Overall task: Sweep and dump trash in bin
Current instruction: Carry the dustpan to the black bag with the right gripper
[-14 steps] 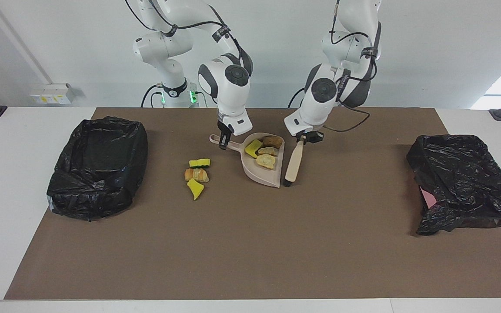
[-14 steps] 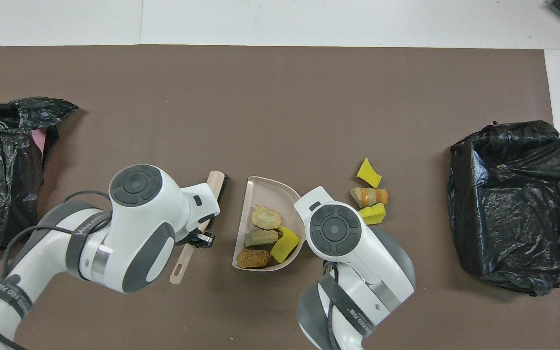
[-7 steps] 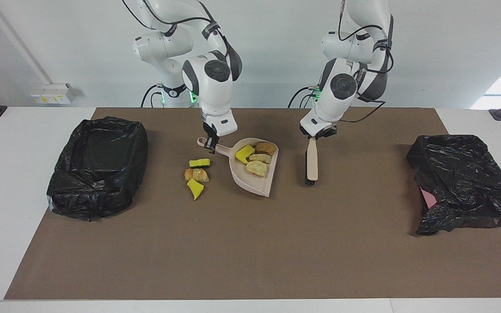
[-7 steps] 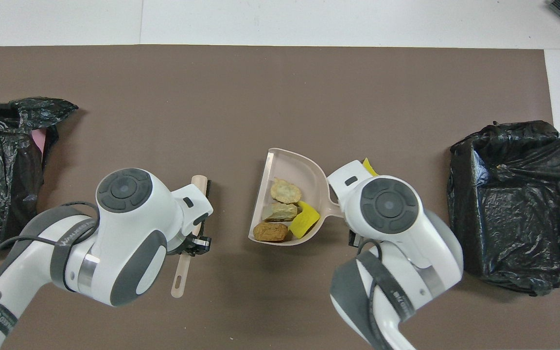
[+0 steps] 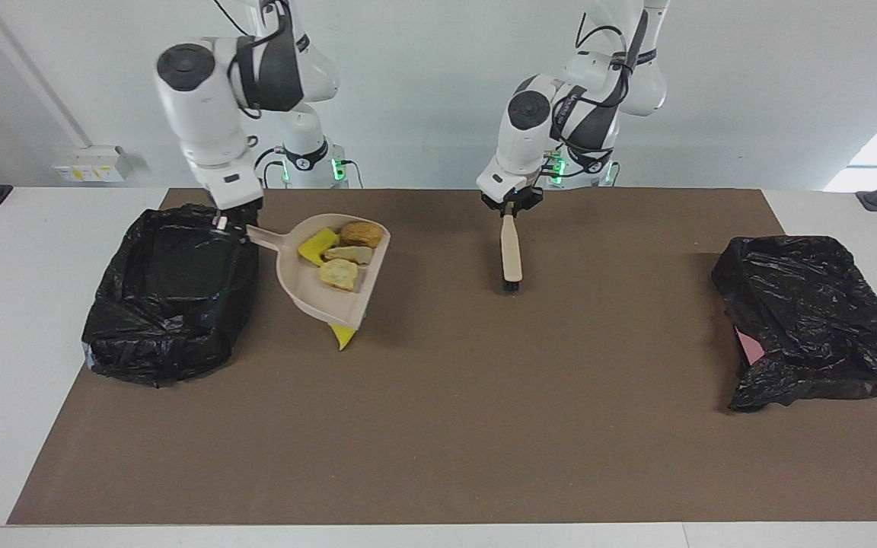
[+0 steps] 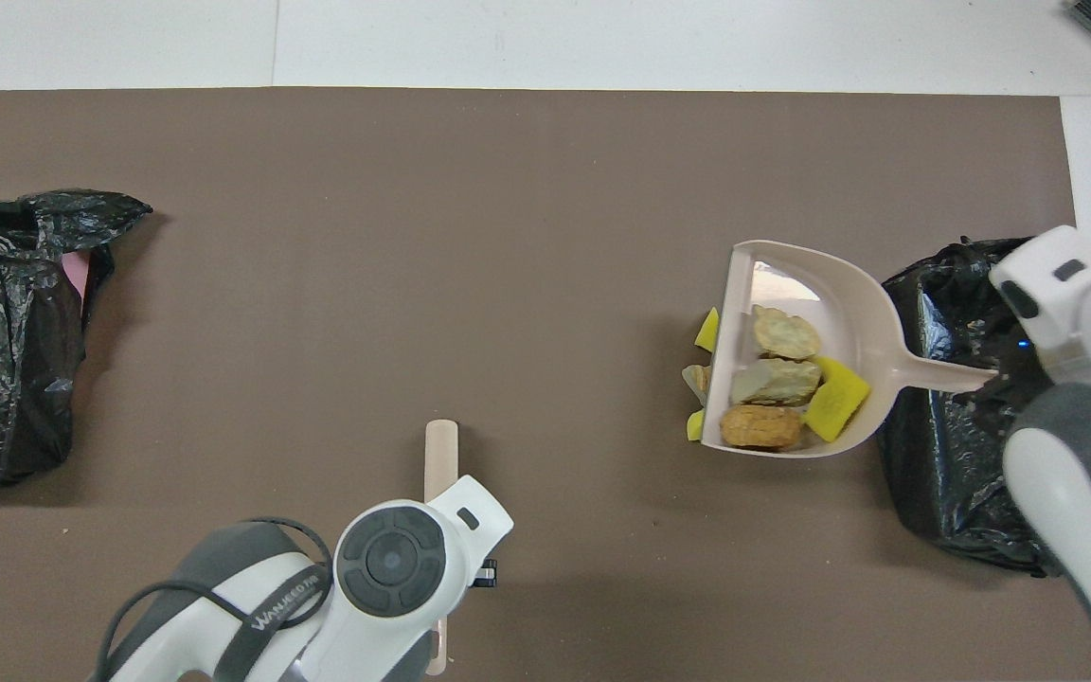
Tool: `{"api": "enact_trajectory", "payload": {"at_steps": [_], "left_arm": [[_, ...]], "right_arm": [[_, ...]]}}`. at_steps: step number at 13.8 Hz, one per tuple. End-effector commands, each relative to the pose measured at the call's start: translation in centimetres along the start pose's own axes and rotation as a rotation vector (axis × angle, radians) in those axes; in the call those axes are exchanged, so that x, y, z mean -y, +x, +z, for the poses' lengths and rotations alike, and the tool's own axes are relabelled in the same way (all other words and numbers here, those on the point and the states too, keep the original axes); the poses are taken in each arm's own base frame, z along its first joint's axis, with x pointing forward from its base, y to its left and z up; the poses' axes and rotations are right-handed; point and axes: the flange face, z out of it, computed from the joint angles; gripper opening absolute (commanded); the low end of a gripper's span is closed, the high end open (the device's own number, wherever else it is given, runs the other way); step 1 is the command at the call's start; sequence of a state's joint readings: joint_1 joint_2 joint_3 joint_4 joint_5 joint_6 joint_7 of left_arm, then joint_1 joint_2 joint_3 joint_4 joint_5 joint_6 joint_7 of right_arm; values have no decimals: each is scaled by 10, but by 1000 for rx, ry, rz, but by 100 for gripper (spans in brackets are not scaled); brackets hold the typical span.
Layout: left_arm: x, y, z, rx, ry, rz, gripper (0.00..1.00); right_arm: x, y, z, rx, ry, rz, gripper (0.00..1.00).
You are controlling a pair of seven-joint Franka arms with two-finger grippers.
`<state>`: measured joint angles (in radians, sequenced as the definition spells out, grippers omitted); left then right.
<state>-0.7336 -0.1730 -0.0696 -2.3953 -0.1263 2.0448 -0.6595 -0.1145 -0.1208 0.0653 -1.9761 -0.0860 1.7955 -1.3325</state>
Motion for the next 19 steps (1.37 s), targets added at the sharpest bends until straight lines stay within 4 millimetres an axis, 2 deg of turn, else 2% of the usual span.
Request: {"api": "enact_trajectory", "payload": {"at_steps": [1, 2, 4, 5, 6, 9, 11, 13, 14, 16, 18, 19], "left_arm": [[-18, -33, 17, -50, -34, -57, 0], [-20, -38, 29, -65, -43, -71, 0], [-18, -40, 37, -76, -51, -73, 0], [-18, -39, 37, -76, -51, -71, 31], [-18, -38, 37, -73, -48, -69, 99], [-17, -21, 30, -69, -54, -85, 100], [-12, 0, 21, -75, -69, -103, 100], [7, 23, 11, -79, -80, -100, 100], [15, 32, 5, -82, -86, -89, 100], [37, 54, -9, -89, -98, -75, 100], [68, 85, -23, -73, -98, -31, 100], [85, 102, -31, -56, -97, -5, 100]], "right_arm": [[-11, -76, 5, -22, 26, 10, 0], [-13, -112, 8, -20, 22, 9, 0], [-12, -176, 10, 22, 5, -50, 0], [-11, -201, 8, 60, -16, -71, 0], [-10, -220, 6, 112, -25, -106, 0], [-14, -244, -1, 332, -47, -186, 0], [-14, -243, -1, 418, -43, -222, 0], [-13, -242, 0, 463, -42, -246, 0], [-14, -236, 1, 508, -50, -261, 0], [-9, -196, 5, 577, -80, -273, 0], [6, -185, 12, 583, -81, -275, 0], [7, -180, 11, 587, -78, -283, 0]]}}
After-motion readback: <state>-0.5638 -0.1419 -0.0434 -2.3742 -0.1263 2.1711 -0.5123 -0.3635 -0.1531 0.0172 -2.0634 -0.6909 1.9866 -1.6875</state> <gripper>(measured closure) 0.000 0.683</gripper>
